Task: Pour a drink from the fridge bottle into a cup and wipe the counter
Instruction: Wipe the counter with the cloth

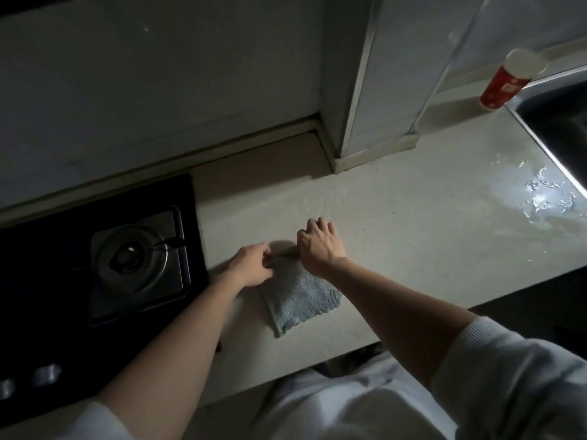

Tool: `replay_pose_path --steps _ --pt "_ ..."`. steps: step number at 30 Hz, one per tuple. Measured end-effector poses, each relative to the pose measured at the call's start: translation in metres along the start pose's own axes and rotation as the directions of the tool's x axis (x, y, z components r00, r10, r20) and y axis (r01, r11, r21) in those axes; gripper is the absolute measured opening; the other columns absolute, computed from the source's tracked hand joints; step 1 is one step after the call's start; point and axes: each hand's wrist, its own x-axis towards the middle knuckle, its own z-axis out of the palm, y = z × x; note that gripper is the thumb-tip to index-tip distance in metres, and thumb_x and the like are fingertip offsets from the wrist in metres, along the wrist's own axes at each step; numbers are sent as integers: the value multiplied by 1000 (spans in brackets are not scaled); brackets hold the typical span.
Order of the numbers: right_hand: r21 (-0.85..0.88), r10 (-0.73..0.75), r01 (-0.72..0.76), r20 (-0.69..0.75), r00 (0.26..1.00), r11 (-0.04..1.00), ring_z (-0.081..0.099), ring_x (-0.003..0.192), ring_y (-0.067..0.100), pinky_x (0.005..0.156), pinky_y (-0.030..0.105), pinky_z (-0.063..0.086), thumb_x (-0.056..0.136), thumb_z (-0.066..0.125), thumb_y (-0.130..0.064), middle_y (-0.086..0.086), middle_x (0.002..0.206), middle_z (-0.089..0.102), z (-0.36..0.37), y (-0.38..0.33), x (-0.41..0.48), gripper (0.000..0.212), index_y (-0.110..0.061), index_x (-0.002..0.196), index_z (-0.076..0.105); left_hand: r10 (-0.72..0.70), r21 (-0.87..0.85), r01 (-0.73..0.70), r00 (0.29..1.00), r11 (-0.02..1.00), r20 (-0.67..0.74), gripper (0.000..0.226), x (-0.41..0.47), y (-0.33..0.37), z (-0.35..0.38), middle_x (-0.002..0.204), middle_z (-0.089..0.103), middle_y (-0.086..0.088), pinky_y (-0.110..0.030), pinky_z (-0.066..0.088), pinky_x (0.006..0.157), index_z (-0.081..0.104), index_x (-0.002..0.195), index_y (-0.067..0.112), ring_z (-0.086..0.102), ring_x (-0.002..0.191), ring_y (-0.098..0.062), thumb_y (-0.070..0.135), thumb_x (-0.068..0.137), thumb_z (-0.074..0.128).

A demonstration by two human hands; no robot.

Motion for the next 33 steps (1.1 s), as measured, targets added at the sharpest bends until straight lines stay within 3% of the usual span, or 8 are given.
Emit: replay_pose_path --steps 6,8,11,13,16,20,25,33 --pt "294 -58 69 -47 997 953 59 96 30 82 39 31 90 55 -33 6 101 66 -12 5 22 18 -19 100 49 -25 -186 4 994 983 -108 20 6 -10 -33 80 65 3 -21 42 67 67 85 28 61 78 -16 16 72 78" --pt "366 -45 78 -98 994 927 61 92 29 79 37 29 95 51 -32 4 98 65 -18 1 33 13 -21 100 47 -44 -162 -9 947 987 -317 20 9 -14 -39 89 62 -1 -24 45 72 67 84 29 61 85 -20 14 74 75" --pt "460 60 62 -247 967 886 53 110 23 91 37 35 97 49 -29 4 120 60 -28 -5 49 27 -20 122 52 -119 -90 83 836 992 -536 28 14 -5 -41 112 52 -8 -36 48 85 63 101 19 54 102 -27 7 78 72" --pt "452 59 84 -294 954 888 51 114 24 96 38 39 98 47 -24 6 127 55 -30 -9 54 32 -17 129 51 -72 -73 40 856 997 -513 31 17 9 -35 115 53 -11 -37 46 87 61 106 12 54 104 -29 1 78 70" --pt "345 -142 182 -138 980 921 49 116 28 99 37 41 100 41 -17 13 129 51 -19 -16 44 35 -13 133 51 51 -76 -90 909 993 -415 28 21 18 -11 109 56 -16 -39 48 86 63 105 4 59 97 -35 -2 77 66" --pt "191 -179 166 51 983 967 38 127 32 107 41 36 97 49 -25 16 140 39 4 -27 24 51 -13 146 36 -87 -99 48 898 994 -431 36 19 22 13 120 53 -15 -38 46 90 62 120 9 59 102 -34 3 84 63" --pt "150 -194 180 80 978 972 30 135 37 117 45 28 84 71 -32 17 148 30 15 -39 29 83 -13 151 25 -150 -82 126 882 989 -447 37 26 21 8 129 49 -10 -37 43 97 57 130 15 54 114 -30 8 94 49" --pt "211 -208 191 64 976 959 28 137 39 118 45 26 89 65 -21 13 151 30 12 -57 65 73 -15 151 28 -183 -102 153 863 983 -470 39 45 0 -7 135 44 -12 -41 43 100 52 135 17 51 118 -31 9 97 44"
